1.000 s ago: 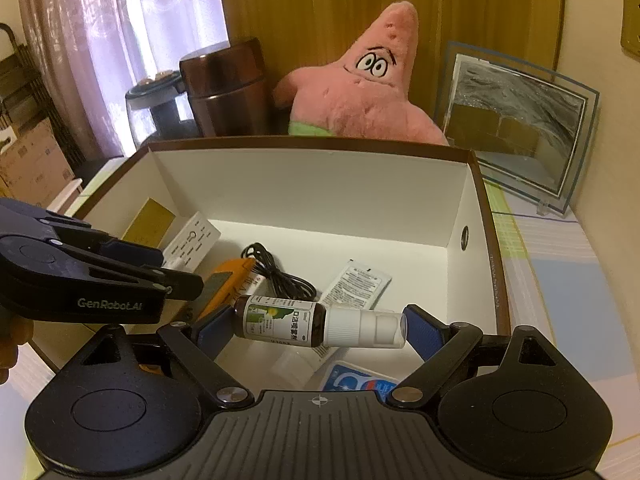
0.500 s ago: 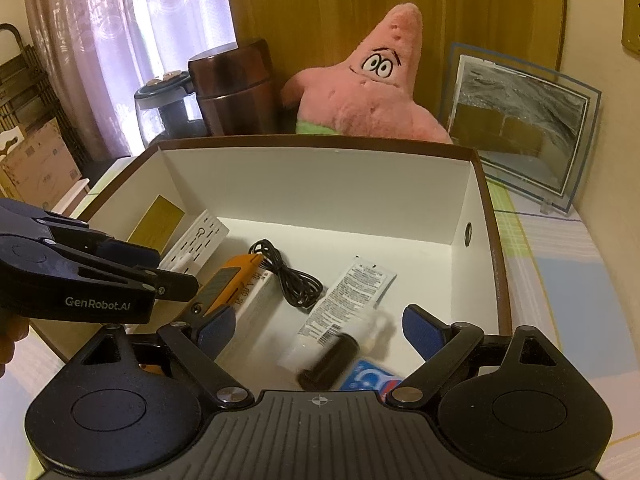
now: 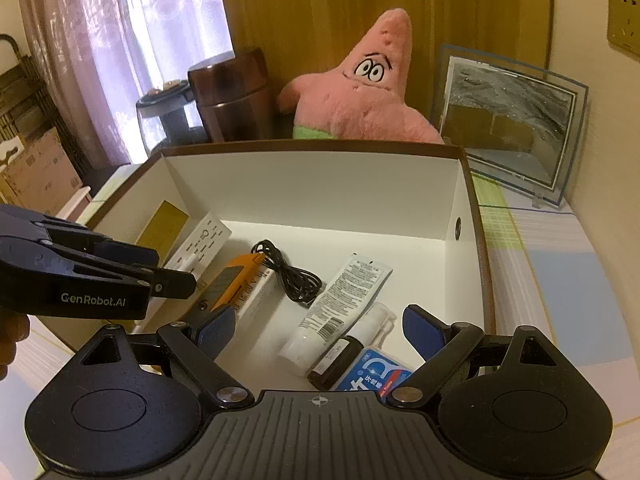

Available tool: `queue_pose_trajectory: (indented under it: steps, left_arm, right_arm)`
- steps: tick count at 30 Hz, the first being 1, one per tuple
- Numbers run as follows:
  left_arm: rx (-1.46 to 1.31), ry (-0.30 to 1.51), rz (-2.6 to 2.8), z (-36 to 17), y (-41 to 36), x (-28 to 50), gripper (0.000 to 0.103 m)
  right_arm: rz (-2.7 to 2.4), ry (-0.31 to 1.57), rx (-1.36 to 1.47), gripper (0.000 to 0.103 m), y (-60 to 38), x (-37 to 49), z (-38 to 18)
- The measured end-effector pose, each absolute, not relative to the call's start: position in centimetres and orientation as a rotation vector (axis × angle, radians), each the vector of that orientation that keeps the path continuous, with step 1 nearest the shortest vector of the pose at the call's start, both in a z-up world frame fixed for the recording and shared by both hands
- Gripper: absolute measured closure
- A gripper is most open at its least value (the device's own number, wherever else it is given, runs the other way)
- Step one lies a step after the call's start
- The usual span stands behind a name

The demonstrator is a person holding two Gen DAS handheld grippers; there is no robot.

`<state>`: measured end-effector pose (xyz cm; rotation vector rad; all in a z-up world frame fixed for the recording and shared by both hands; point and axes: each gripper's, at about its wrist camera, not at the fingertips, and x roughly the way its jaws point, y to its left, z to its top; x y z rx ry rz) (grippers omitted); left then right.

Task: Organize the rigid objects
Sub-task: 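Open both grippers to release the knife and spray bottle in the box, then withdraw both tools from the box toward the lavender tube and claw clip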

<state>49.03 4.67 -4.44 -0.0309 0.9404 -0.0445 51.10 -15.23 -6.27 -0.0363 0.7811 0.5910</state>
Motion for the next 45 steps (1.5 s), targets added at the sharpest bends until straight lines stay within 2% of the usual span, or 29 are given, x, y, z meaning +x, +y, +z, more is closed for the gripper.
queue_pose_trajectory:
  steps: [22, 45]
  left_arm:
    - [-0.119, 0.868, -0.031, -0.2, 4.6, 39.4, 0.063]
    - [-0.177, 1.009, -0.019, -5.8, 0.9, 31.9, 0.063]
  right_arm:
    - [0.575, 0.695, 0.056, 0.015, -18.8, 42.5, -1.8]
    - [0.524, 0.830, 0.020, 0.015, -20.1, 35.0, -6.9]
